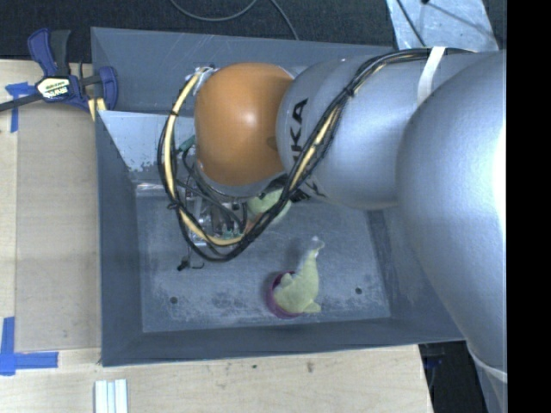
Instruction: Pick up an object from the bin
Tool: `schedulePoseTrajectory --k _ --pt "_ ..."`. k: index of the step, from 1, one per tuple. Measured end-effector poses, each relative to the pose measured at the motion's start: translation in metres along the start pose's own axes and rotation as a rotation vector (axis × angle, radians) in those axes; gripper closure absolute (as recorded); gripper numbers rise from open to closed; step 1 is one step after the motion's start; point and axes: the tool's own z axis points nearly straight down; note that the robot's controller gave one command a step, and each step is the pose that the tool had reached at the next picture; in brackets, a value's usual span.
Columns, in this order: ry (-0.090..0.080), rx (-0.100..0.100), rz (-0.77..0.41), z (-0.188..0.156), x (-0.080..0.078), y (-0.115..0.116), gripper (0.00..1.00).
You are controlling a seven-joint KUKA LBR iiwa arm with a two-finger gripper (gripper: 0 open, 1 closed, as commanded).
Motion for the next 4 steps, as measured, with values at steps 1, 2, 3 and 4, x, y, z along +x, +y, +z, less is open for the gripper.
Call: schedulePoseTrajectory --k 1,2,3,4 --pt "-0.008 -0.002 0.016 0.071 -0.049 -0.051 0.0" --pt "0.005 0.002 0.017 0.057 -0.056 -0.04 0.0" --pt "-0.002 0.0 -0.138 0.058 -0.056 -0.09 0.0" --pt "-0.009 0.0 -0.018 0.089 -0.068 -0.092 0.0"
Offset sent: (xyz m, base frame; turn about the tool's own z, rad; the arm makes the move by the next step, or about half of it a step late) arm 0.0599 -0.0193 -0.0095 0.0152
